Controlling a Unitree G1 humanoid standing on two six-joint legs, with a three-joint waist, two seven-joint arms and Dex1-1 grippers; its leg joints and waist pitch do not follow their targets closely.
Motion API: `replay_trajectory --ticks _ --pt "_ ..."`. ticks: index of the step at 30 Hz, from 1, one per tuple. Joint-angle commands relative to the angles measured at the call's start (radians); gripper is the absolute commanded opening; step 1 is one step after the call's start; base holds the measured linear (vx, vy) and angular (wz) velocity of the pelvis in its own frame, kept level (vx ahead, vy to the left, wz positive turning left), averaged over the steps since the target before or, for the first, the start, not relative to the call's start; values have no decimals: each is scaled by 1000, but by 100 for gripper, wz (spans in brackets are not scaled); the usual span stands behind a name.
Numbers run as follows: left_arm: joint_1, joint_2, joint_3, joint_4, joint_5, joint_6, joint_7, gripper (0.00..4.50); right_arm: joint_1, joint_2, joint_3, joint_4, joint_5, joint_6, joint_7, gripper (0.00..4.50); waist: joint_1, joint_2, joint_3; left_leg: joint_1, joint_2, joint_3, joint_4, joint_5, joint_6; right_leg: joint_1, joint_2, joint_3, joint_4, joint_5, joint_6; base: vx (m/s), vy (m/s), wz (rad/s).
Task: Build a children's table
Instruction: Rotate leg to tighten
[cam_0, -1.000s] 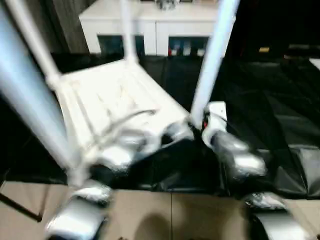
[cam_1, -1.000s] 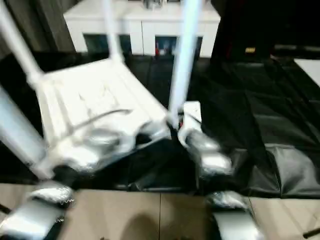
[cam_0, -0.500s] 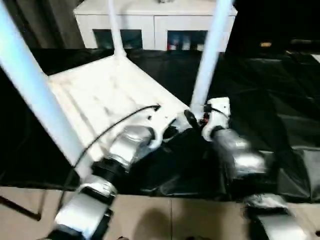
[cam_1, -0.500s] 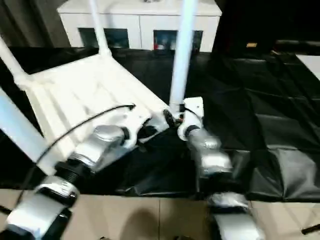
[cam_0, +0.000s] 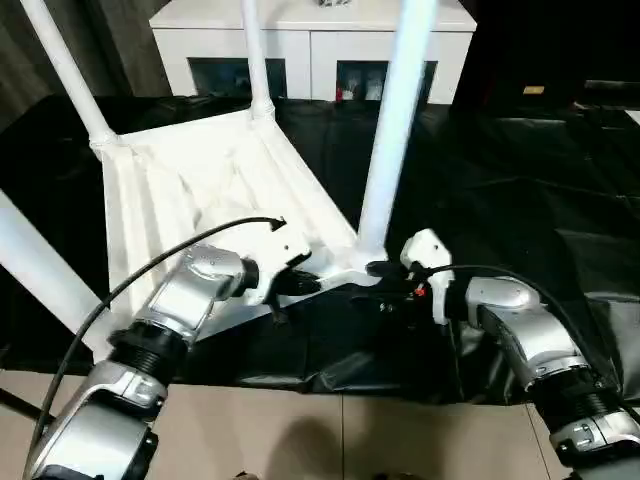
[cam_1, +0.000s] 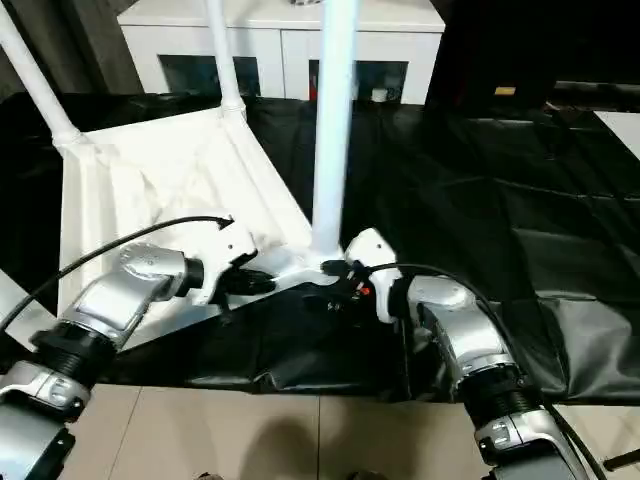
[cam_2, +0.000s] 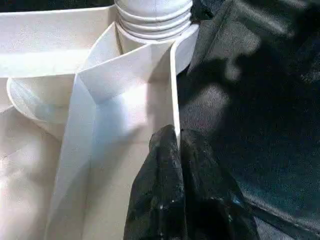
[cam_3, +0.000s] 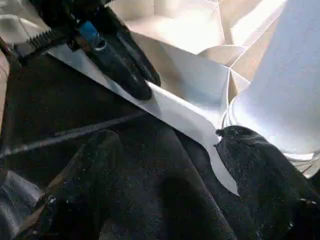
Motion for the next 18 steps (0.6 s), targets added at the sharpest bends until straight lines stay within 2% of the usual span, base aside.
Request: replay_trajectory --ticks 1,2,4,5,7,9,10,11,14,17,18 --pt "23 -6 -67 -27 4 -2 -113 0 -15 -49 -32 -37 -18 20 -9 356 4 -9 -69 7 35 -8 -72 -185 74 60 -51 37 -50 -190 -258 0 0 0" --pt "24 -5 -68 -30 3 0 -113 0 -14 -53 -30 -40 -20 23 -4 356 5 -9 -69 6 35 -8 -71 -174 78 60 -50 37 -49 -176 -261 0 0 0" --pt "22 -3 -64 -29 3 10 -98 0 11 -104 -5 -98 -25 77 59 356 10 -12 -71 6 35 -8 -67 -138 98 64 -50 37 -43 -128 -271 0 0 0" --pt "21 -2 -65 -26 4 10 -97 0 20 -117 -9 -119 -18 92 69 356 15 -15 -71 9 36 -4 -64 -129 109 60 -51 39 -43 -118 -276 0 0 0" --pt "21 1 -62 -27 6 12 -85 0 40 -142 -28 -161 10 122 88 356 25 -12 -70 9 37 -3 -65 -125 115 61 -50 40 -44 -123 -276 0 0 0" --pt "21 1 -57 -32 0 17 -85 0 48 -166 -38 -165 9 117 88 356 32 -14 -70 12 38 -2 -65 -141 109 58 -52 39 -44 -143 -274 0 0 0" --pt "21 2 -56 -35 -1 18 -88 0 47 -173 -47 -156 8 107 81 356 33 -8 -70 12 37 -3 -65 -149 103 57 -51 39 -45 -153 -272 0 0 0" --pt "21 3 -55 -36 -1 18 -90 0 47 -178 -53 -150 7 101 76 356 33 -11 -69 13 37 -2 -66 -163 95 57 -52 39 -48 -171 -267 0 0 0" --pt "27 11 -53 -50 -8 10 -112 0 35 -166 -84 -113 9 80 33 356 32 -9 -68 14 36 -3 -67 -184 79 56 -53 39 -52 -206 -255 0 0 0" --pt "29 13 -53 -60 -11 6 -119 0 33 -140 -93 -97 21 86 21 356 31 -11 -71 11 34 -2 -66 -169 77 58 -51 38 -49 -189 -256 0 0 0" --pt "30 12 -53 -66 -15 9 -123 0 27 -126 -89 -71 8 62 3 356 31 -10 -71 10 34 -3 -66 -165 79 59 -51 37 -47 -183 -257 0 0 0"
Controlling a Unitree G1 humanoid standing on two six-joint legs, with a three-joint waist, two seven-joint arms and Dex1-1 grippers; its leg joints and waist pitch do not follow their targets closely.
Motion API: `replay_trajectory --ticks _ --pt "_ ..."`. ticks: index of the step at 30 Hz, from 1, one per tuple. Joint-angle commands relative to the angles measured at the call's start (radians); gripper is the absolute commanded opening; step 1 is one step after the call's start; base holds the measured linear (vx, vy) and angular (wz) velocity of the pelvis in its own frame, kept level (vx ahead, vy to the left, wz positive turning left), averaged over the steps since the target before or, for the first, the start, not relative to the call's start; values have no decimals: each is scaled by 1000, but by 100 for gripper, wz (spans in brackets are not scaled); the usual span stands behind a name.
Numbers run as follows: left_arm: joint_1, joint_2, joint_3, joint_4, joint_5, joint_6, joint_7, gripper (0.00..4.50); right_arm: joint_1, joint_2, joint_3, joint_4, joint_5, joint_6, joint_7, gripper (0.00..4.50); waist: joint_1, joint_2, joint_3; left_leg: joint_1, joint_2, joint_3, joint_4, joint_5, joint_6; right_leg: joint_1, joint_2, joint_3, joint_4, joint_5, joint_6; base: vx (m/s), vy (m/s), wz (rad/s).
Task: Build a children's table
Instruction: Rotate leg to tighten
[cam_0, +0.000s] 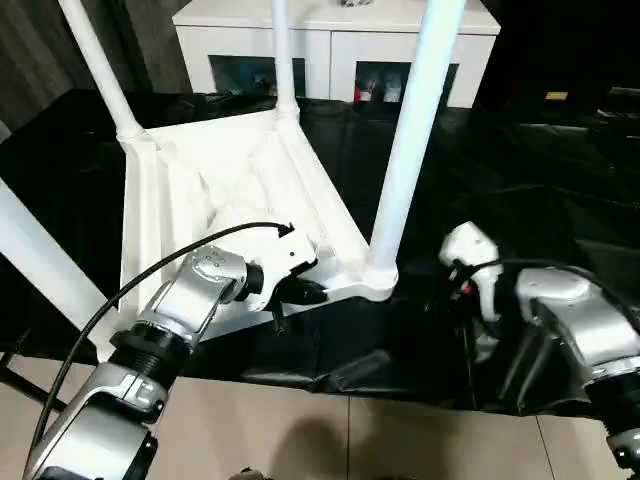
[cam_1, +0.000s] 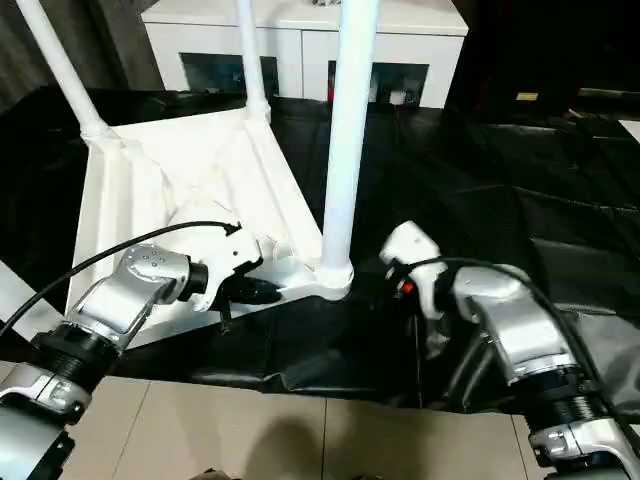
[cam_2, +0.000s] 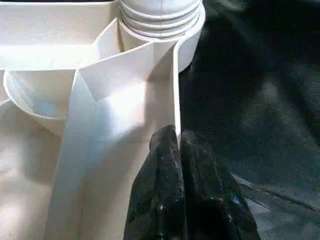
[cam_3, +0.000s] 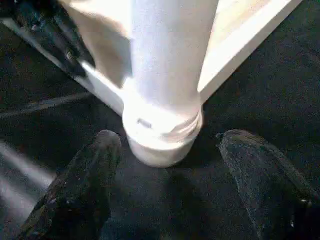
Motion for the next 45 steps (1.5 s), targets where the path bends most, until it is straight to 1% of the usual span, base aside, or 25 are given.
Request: replay_trajectory --ticks 1,3,7,9,14,15,17,19,21,22,23,24,29,34,35,36,37,38,39,40,41,42,43,44,45 --pt "12 -7 -34 -24 -7 2 -40 0 -13 22 -1 46 -10 -33 -31 356 -1 -10 -72 10 35 -8 -66 -160 77 55 -50 37 -47 -167 -263 0 0 0" --pt "15 -9 -35 -32 -7 5 -39 0 -27 56 17 86 -18 -67 -41 356 -1 -11 -72 10 34 -7 -65 -155 77 55 -49 36 -47 -161 -269 0 0 0" --pt "23 -12 -34 -40 -5 7 -35 0 -44 91 26 112 -6 -70 -18 356 0 -8 -74 9 35 -7 -64 -141 86 57 -48 35 -42 -130 -275 0 0 0" --pt "26 -13 -33 -45 -5 10 -31 0 -56 101 31 134 -17 -82 -17 356 0 -13 -73 9 36 -7 -64 -138 89 57 -49 36 -41 -131 -277 0 0 0" --pt "28 -9 -29 -46 -3 12 -25 0 -100 128 15 216 -19 -127 -33 356 2 -15 -72 10 35 -6 -64 -147 83 55 -50 36 -43 -167 -269 0 0 0" --pt "30 -7 -28 -47 -3 12 -25 0 -103 128 13 221 -17 -130 -31 356 3 -13 -73 11 36 -6 -64 -143 82 54 -51 37 -42 -163 -269 0 0 0" --pt "36 -4 -28 -49 -2 12 -26 0 -104 128 3 223 -7 -127 -20 356 6 -16 -73 10 36 -6 -63 -132 86 55 -49 37 -39 -147 -269 0 0 0" --pt "37 -4 -28 -50 -1 12 -25 0 -103 127 3 223 -5 -125 -14 356 7 -16 -73 10 35 -5 -63 -129 88 55 -49 37 -38 -145 -269 0 0 0" --pt "40 -3 -27 -53 -1 16 -24 0 -104 123 7 236 -7 -134 0 330 8 -16 -73 9 35 -5 -62 -133 91 55 -50 37 -39 -154 -267 0 0 0" --pt "41 -2 -27 -55 -1 18 -25 0 -102 121 11 241 -10 -140 6 330 8 -15 -74 10 35 -5 -62 -133 91 55 -50 37 -39 -155 -267 0 0 0" --pt "42 -2 -27 -57 -1 20 -26 0 -101 120 13 244 -13 -144 10 316 9 -14 -74 10 35 -5 -61 -135 89 55 -50 37 -39 -156 -269 0 0 0" --pt "42 -1 -28 -58 -1 21 -26 0 -100 120 14 248 -13 -148 14 316 8 -14 -73 9 35 -5 -62 -136 89 55 -50 37 -39 -156 -268 0 0 0" --pt "45 4 -31 -59 1 21 -30 0 -97 113 22 259 -15 -153 35 274 8 -15 -72 10 35 -5 -62 -148 86 54 -48 36 -41 -171 -264 0 0 0" --pt "44 2 -29 -52 9 21 -15 0 -94 112 22 275 -27 -158 33 261 9 -18 -73 9 35 -5 -61 -141 89 55 -49 37 -41 -170 -264 0 0 0" --pt "45 -2 -23 -51 10 27 0 0 -95 116 19 288 -34 -161 16 260 9 -16 -73 9 35 -6 -62 -139 88 54 -49 37 -40 -171 -264 0 0 0" --pt "45 -5 -20 -47 13 30 12 0 -100 124 12 305 -41 -167 -14 259 10 -19 -73 10 35 -5 -61 -142 87 53 -50 37 -41 -177 -264 0 0 0" --pt "43 -11 -18 -38 19 28 30 0 -106 137 -2 326 -44 -170 -59 259 9 -18 -72 9 34 -5 -62 -146 86 53 -50 37 -43 -186 -261 0 0 0" --pt "35 -35 -1 -9 28 27 94 0 -120 167 -33 368 -53 -181 -175 259 7 -17 -69 8 33 -5 -64 -167 77 52 -50 37 -47 -217 -255 0 0 0" --pt "26 -60 13 20 38 21 154 0 -131 199 -66 400 -53 -178 -280 259 0 -15 -65 10 33 -5 -66 -192 57 46 -50 38 -53 -254 -246 0 0 0" --pt "26 -60 13 20 38 21 154 0 -131 199 -66 400 -53 -178 -280 258 -4 -15 -64 10 31 -6 -67 -211 43 46 -50 37 -56 -282 -238 0 0 0" --pt "26 -60 13 20 38 21 154 0 -131 199 -66 400 -53 -178 -280 258 -10 -20 -65 13 30 -11 -70 -256 24 48 -50 34 -60 -346 -217 0 0 0" --pt "-3 -131 45 89 48 17 291 0 -146 269 -123 445 -48 -158 -486 257 -18 -21 -63 13 29 -8 -69 -275 21 45 -48 37 -64 -370 -202 0 0 0" --pt "-3 -131 45 89 48 17 291 0 -146 269 -123 445 -48 -158 -486 257 -23 -20 -62 16 26 -11 -71 -292 10 42 -48 34 -72 -414 -187 0 0 0" --pt "-52 -227 79 177 52 16 453 0 -158 351 -179 477 -45 -136 -727 257 -23 -21 -64 17 26 -13 -70 -298 6 42 -47 32 -73 -425 -180 0 0 0" --pt "-71 -261 87 208 54 16 505 0 -164 381 -197 490 -40 -128 -807 257 -29 -19 -63 16 22 -11 -69 -287 -2 38 -47 34 -76 -425 -175 0 0 0"
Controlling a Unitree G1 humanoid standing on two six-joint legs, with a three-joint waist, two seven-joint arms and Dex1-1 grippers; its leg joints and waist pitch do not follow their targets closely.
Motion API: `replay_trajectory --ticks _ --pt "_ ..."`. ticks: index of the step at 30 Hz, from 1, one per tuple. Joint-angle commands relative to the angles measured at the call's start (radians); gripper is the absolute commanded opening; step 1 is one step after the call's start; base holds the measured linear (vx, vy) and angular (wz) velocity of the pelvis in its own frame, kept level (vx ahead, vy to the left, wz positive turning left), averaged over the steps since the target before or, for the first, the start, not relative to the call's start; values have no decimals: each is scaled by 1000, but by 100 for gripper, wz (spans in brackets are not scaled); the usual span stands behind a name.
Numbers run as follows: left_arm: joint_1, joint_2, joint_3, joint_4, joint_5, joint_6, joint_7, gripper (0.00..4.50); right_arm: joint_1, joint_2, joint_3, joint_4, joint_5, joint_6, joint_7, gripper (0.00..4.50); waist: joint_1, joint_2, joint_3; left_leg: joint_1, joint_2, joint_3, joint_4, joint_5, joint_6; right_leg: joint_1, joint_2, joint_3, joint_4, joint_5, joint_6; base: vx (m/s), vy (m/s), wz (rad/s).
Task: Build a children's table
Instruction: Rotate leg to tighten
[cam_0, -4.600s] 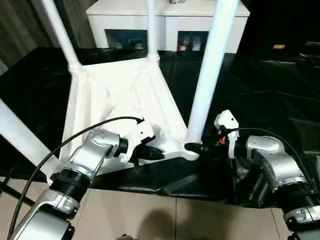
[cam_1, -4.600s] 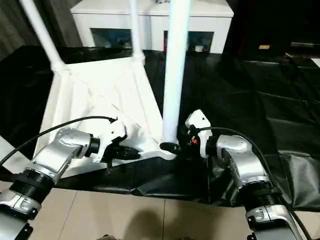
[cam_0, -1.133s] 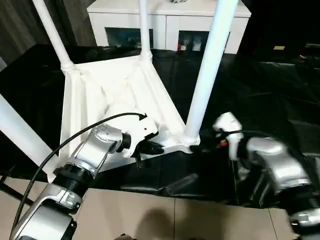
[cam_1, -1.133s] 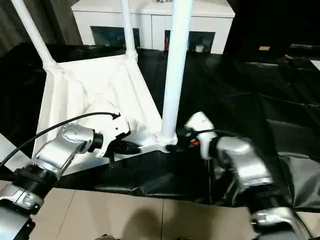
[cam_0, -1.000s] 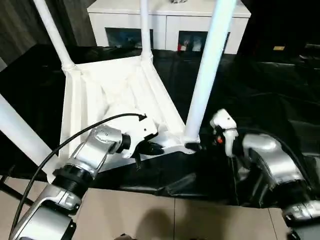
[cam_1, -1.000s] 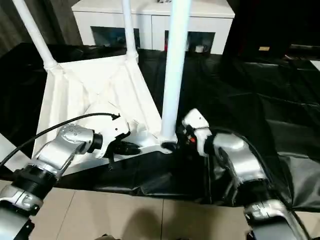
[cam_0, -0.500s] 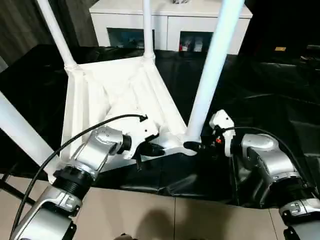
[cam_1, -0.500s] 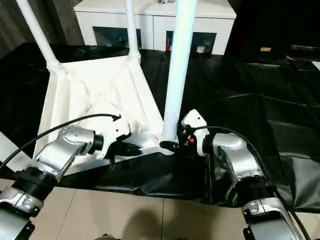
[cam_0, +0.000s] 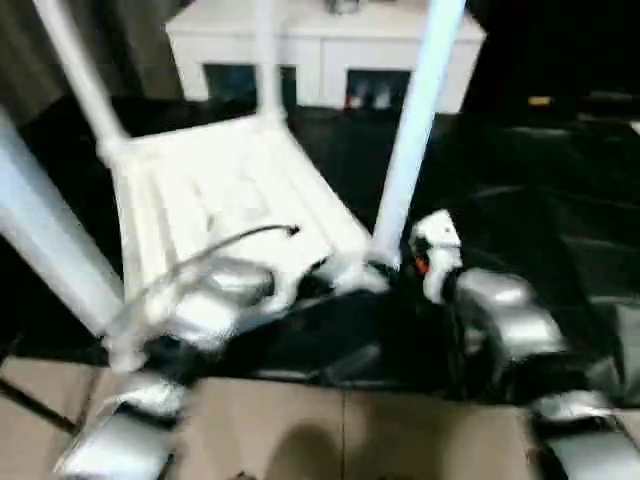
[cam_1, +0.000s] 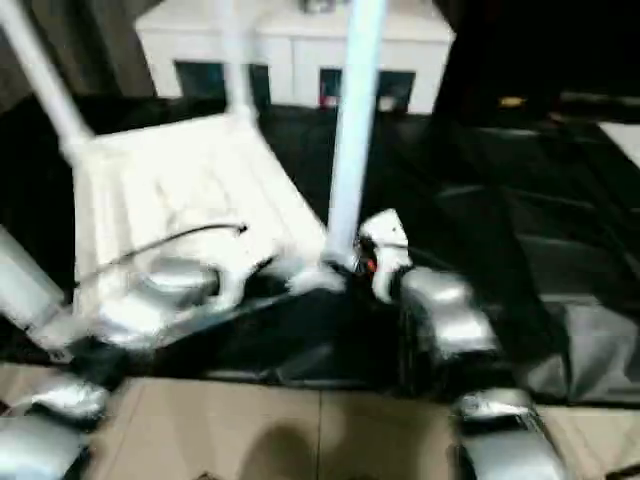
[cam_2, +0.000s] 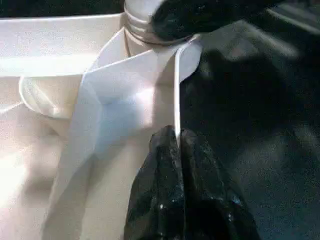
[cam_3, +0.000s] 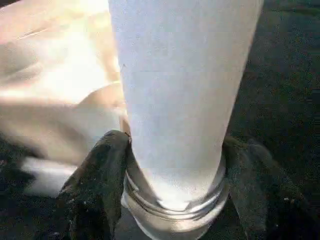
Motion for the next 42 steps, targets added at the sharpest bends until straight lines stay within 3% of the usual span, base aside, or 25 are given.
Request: replay_trajectory --ticks 1,2,5,7,10,12,15,16,17,18,19,21,22,25,26,28,29,31,33,34,36,38,40,41,42 --pt "-29 -42 25 63 7 6 124 0 -9 20 -73 64 -8 46 -224 257 -6 -10 -59 14 23 -12 -79 -293 -5 37 -44 31 -91 -432 -174 0 0 0" --pt "-79 -102 33 143 18 -30 232 0 -35 83 -109 102 10 36 -368 256 -4 -6 -62 17 22 -13 -78 -303 -2 38 -46 29 -92 -441 -167 0 0 0" --pt "-117 -145 29 209 35 -72 300 0 -64 136 -118 143 18 22 -439 256 -10 -1 -63 15 18 -14 -79 -322 5 33 -43 27 -99 -436 -149 0 0 0" --pt "-133 -168 19 249 51 -107 321 0 -90 173 -96 174 2 5 -452 253 -10 3 -64 13 19 -16 -80 -330 11 36 -44 24 -99 -423 -147 0 0 0" --pt "-133 -178 12 273 60 -131 307 0 -109 204 -92 171 7 -32 -397 253 -10 -2 -66 5 21 -15 -82 -317 26 42 -45 25 -95 -371 -158 0 0 0" --pt "-137 -163 13 297 65 -150 303 0 -100 178 -69 127 -19 -87 -333 304 -7 -3 -66 6 21 -13 -81 -306 37 43 -45 26 -90 -343 -172 0 0 0" --pt "-140 -148 16 313 59 -167 291 0 -85 151 -68 86 -29 -104 -333 325 -6 -4 -66 2 22 -13 -82 -290 47 46 -46 27 -88 -327 -181 0 0 0" --pt "-143 -144 16 324 62 -178 290 0 -82 138 -70 75 -28 -112 -331 337 -13 -6 -65 -11 21 -19 -85 -281 49 57 -48 24 -84 -337 -174 0 0 0" --pt "-144 -135 17 330 64 -186 282 0 -69 112 -81 42 -19 -113 -322 349 -13 -6 -65 -8 22 -17 -85 -278 49 53 -49 23 -89 -361 -165 0 0 0" --pt "-145 -128 18 334 66 -193 275 0 -53 84 -87 4 -8 -108 -295 349 -7 -7 -66 5 22 -13 -79 -278 53 47 -48 26 -94 -359 -166 0 0 0" --pt "-145 -121 21 338 66 -200 270 0 -33 53 -88 -38 0 -88 -260 349 -4 -8 -66 7 24 -12 -78 -273 56 44 -48 29 -92 -341 -173 0 0 0" --pt "-145 -113 24 344 67 -206 265 0 -6 13 -85 -85 3 -54 -215 349 -1 -9 -66 3 23 -11 -79 -247 69 51 -44 30 -85 -296 -185 0 0 0" --pt "-144 -105 23 354 68 -219 252 0 54 -61 -59 -146 8 -12 -81 349 -2 -5 -66 -3 22 -12 -79 -232 76 55 -44 28 -82 -279 -188 0 0 0" --pt "-146 -94 25 366 66 -230 240 0 142 -148 -26 -229 26 21 96 349 2 -10 -66 -4 24 -11 -76 -231 99 60 -45 28 -87 -279 -188 0 0 0" --pt "-147 -90 25 368 66 -233 236 0 164 -168 -16 -250 32 27 137 349 3 -6 -67 -4 24 -12 -75 -228 107 60 -44 27 -88 -266 -190 0 0 0" --pt "-152 -81 22 386 68 -267 212 0 248 -237 43 -331 48 44 288 349 -7 -11 -64 -21 21 -17 -79 -230 110 70 -45 21 -87 -287 -183 0 0 0" --pt "-154 -78 18 392 67 -292 192 0 277 -263 64 -362 54 51 331 349 -4 -7 -65 -12 22 -16 -77 -259 113 65 -46 19 -98 -347 -163 0 0 0" --pt "-155 -75 13 394 62 -302 147 0 304 -292 81 -384 45 51 350 349 -5 -9 -64 -12 23 -17 -78 -254 115 61 -45 21 -99 -352 -166 0 0 0" --pt "-144 -75 -9 374 51 -379 46 0 326 -304 91 -413 56 54 376 349 -4 -8 -64 -6 24 -14 -76 -254 114 53 -46 23 -103 -373 -179 0 0 0" --pt "-139 -77 -17 365 45 -415 7 0 335 -307 98 -430 63 58 389 349 2 -5 -63 1 27 -12 -75 -249 118 50 -47 26 -107 -354 -190 0 0 0" --pt "-134 -83 -28 355 37 -468 -45 0 353 -311 106 -480 75 76 423 349 5 -2 -63 3 31 -11 -78 -247 125 50 -44 27 -100 -306 -211 0 0 0" --pt "-136 -102 -44 350 36 -509 -79 0 360 -289 105 -532 95 93 432 349 16 -1 -63 10 34 -9 -78 -256 124 44 -47 29 -100 -320 -214 0 0 0" --pt "-142 -116 -41 356 31 -518 -85 0 361 -280 102 -555 110 106 434 349 27 4 -64 14 38 -7 -79 -248 117 42 -47 32 -97 -304 -217 0 0 0" --pt "-153 -146 -31 359 13 -544 -106 0 362 -264 99 -593 143 119 444 349 33 13 -63 13 41 -8 -82 -245 110 43 -48 33 -93 -291 -222 0 0 0" --pt "-157 -154 -28 361 9 -552 -109 0 363 -260 99 -605 156 123 451 349 40 7 -64 13 42 -7 -82 -247 107 45 -49 34 -91 -285 -220 0 0 0"
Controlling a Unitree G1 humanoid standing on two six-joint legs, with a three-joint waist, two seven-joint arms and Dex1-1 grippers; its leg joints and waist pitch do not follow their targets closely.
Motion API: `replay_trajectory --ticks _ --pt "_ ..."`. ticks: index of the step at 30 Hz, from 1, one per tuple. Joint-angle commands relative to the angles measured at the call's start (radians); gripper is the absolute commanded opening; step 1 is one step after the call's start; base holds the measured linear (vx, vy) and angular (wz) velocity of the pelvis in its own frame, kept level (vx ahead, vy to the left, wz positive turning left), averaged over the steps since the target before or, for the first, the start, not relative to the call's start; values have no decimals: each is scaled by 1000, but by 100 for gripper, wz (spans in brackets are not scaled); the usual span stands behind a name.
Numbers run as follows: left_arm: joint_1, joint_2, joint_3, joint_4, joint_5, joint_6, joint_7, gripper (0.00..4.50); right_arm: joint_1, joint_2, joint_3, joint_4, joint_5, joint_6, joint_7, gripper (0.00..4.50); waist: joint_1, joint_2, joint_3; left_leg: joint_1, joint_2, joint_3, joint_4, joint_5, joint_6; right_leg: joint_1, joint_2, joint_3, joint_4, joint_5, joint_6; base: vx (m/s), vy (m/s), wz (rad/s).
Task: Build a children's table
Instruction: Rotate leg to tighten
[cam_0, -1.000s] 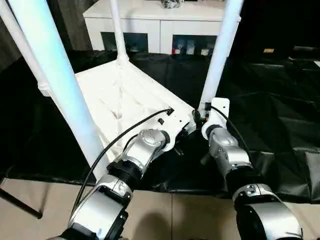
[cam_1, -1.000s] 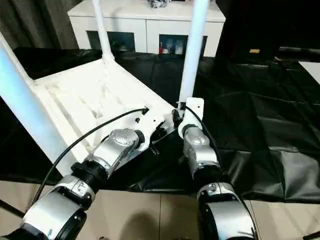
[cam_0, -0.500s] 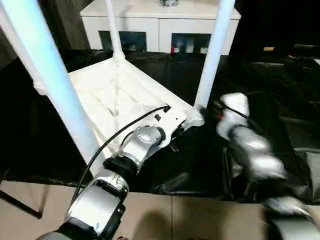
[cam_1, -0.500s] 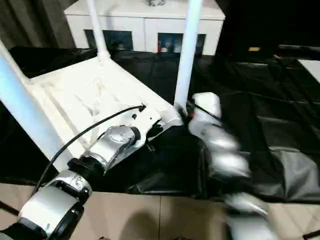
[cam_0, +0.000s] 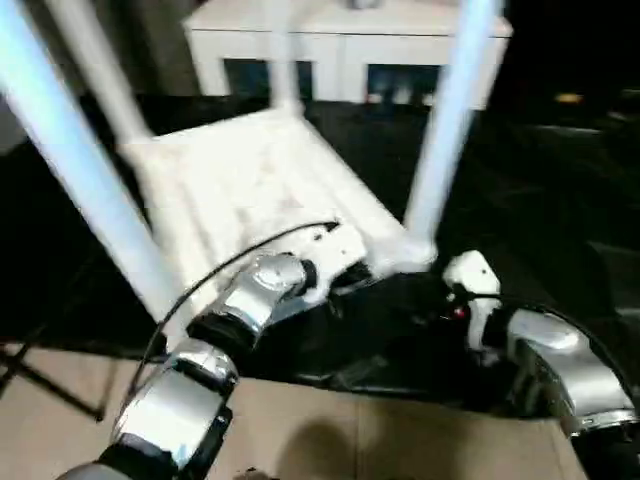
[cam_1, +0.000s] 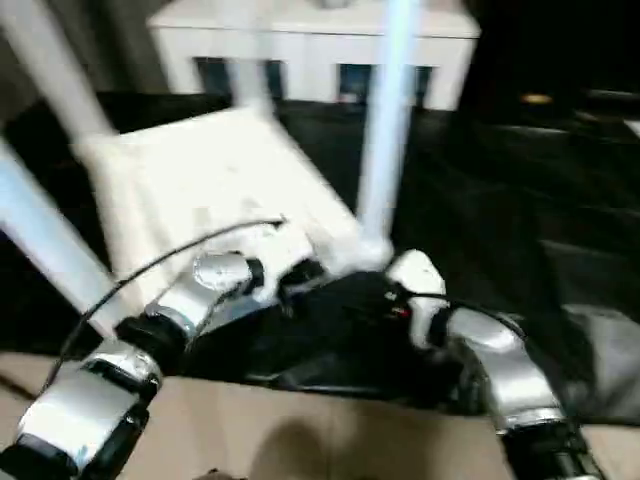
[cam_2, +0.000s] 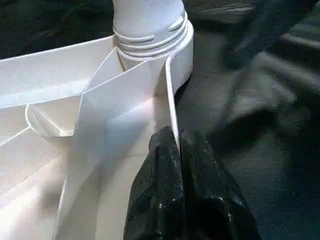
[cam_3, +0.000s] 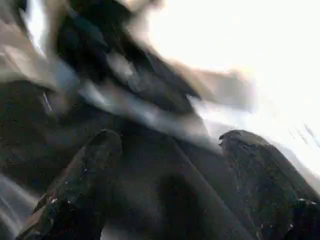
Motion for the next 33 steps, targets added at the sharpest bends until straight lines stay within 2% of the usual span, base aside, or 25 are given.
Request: replay_trajectory --ticks 1,2,5,6,9,10,11,12,13,14,16,17,18,19,20,22,23,24,26,27,28,29,30,32,33 --pt "-21 -49 6 -23 -40 -82 -25 0 10 1 -6 -36 34 16 15 349 -8 -31 -62 21 41 -11 -71 -250 103 41 -46 33 -75 -285 -219 0 0 0" --pt "-25 -56 8 -17 -38 -96 -36 0 11 3 -7 -53 48 26 18 349 -4 -28 -62 25 42 -7 -69 -252 103 36 -48 35 -74 -288 -221 0 0 0" --pt "-37 -59 10 8 -18 -134 -10 0 14 11 -13 -85 72 45 19 349 -6 -25 -62 15 39 -7 -73 -252 103 41 -51 33 -74 -315 -194 0 0 0" --pt "-42 -56 13 17 -10 -145 16 0 13 16 -17 -87 72 52 17 349 -7 -29 -62 13 38 -9 -74 -258 101 42 -53 32 -76 -335 -181 0 0 0" --pt "-46 -44 30 22 -15 -155 44 0 5 31 -22 -82 65 52 3 349 -11 -28 -61 8 35 -10 -75 -263 96 42 -56 30 -80 -375 -158 0 0 0" --pt "-41 -21 53 4 -25 -158 58 0 -6 47 -26 -76 61 51 -19 349 -12 -35 -60 6 34 -11 -75 -261 96 43 -56 30 -80 -382 -155 0 0 0" --pt "-34 -11 70 -14 -38 -152 56 0 -13 56 -30 -72 59 49 -34 349 -10 -30 -62 8 34 -11 -75 -253 95 40 -57 30 -80 -390 -150 0 0 0" --pt "-24 -1 91 -39 -54 -142 63 0 -20 65 -32 -68 59 47 -48 349 -15 -35 -62 0 32 -13 -76 -237 95 46 -57 29 -77 -381 -147 0 0 0" --pt "-15 7 106 -59 -64 -135 68 0 -26 71 -33 -67 62 47 -60 349 -15 -33 -62 -1 33 -14 -76 -230 95 47 -59 28 -76 -375 -148 0 0 0" --pt "3 18 121 -96 -79 -116 58 27 -35 79 -35 -57 53 37 -84 356 -20 -38 -64 -3 33 -13 -75 -217 99 47 -57 27 -73 -356 -150 0 0 0" --pt "61 36 152 -215 -117 -20 34 55 -60 100 -43 -28 42 25 -128 358 -27 -33 -68 -5 37 -14 -73 -184 100 47 -61 28 -58 -298 -185 0 0 0" --pt "97 43 156 -286 -136 30 11 66 -72 110 -47 -13 33 17 -150 358 -33 -40 -75 -13 35 -11 -66 -150 114 47 -58 26 -54 -250 -205 0 0 0" --pt "119 48 156 -328 -147 57 -2 66 -78 116 -50 -7 27 14 -160 358 -31 -38 -72 -4 36 -7 -63 -144 124 36 -53 26 -55 -229 -220 0 0 0" --pt "146 48 159 -374 -151 63 14 79 -86 122 -51 2 22 12 -167 358 -31 -33 -73 -3 39 -8 -62 -139 125 36 -53 26 -49 -212 -228 0 0 0" --pt "165 47 162 -409 -156 70 29 91 -92 127 -51 8 18 11 -170 358 -35 -33 -67 -10 39 -7 -66 -137 131 38 -49 25 -51 -199 -229 0 0 0" --pt "214 44 162 -503 -167 104 50 101 -108 136 -51 29 4 4 -184 358 -33 -52 -67 -5 40 -4 -64 -148 131 39 -49 28 -47 -192 -228 0 0 0" --pt "246 42 154 -562 -176 138 45 109 -118 140 -51 42 -1 -1 -192 358 -29 -47 -68 -4 42 -6 -65 -138 131 40 -52 29 -43 -187 -229 0 0 0" --pt "277 41 143 -619 -186 176 32 109 -127 145 -52 55 -4 -5 -199 358 -27 -54 -71 -1 47 -6 -63 -117 130 41 -54 31 -35 -160 -239 0 0 0" --pt "310 42 130 -678 -193 214 20 109 -135 148 -52 67 -6 -9 -205 358 -27 -50 -67 0 45 -4 -64 -105 129 36 -47 31 -38 -136 -242 0 0 0" --pt "385 53 112 -789 -189 264 30 109 -155 153 -47 96 -17 -26 -215 358 -27 -50 -67 5 46 -2 -64 -119 120 35 -46 32 -38 -128 -244 0 0 0" --pt "385 53 112 -789 -189 264 30 109 -155 153 -47 96 -17 -26 -215 358 -28 -53 -67 2 49 -5 -66 -123 114 39 -48 31 -35 -120 -246 0 0 0" --pt "436 68 116 -865 -185 293 60 109 -169 158 -46 111 -22 -35 -218 358 -28 -56 -63 3 45 -1 -67 -141 110 37 -45 32 -41 -140 -236 0 0 0" --pt "455 75 127 -902 -184 303 78 109 -173 162 -49 112 -22 -39 -222 358 -29 -52 -63 2 48 -5 -70 -157 99 40 -49 34 -39 -144 -237 0 0 0" --pt "467 79 133 -924 -183 308 88 109 -174 165 -51 111 -22 -40 -224 358 -31 -54 -59 5 44 -2 -70 -190 85 37 -46 34 -47 -196 -215 0 0 0" --pt "507 86 155 -1028 -193 354 125 109 -180 174 -53 114 -25 -43 -227 358 -30 -46 -58 11 45 -1 -73 -217 67 33 -43 35 -51 -226 -205 0 0 0"
